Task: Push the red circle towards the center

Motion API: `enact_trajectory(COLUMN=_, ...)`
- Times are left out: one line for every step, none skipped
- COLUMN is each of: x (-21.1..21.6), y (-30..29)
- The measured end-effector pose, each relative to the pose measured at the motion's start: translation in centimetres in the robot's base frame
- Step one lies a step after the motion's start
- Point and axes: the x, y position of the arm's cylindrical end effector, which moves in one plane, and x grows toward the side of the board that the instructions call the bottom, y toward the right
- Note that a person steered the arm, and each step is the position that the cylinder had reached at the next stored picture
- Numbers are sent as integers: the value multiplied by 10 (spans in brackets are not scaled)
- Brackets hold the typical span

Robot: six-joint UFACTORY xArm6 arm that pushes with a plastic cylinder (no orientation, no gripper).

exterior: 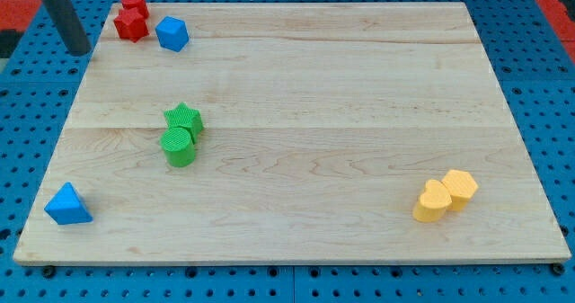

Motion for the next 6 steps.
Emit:
enact_trajectory(x=-28, y=-1)
enact_trajectory(x=-76, y=-1)
enact_trajectory(x=-108, y=-1)
enact_trajectory(x=-108, y=12)
enact_trajectory(x=-107, y=32)
enact_trajectory(x=-108, y=78)
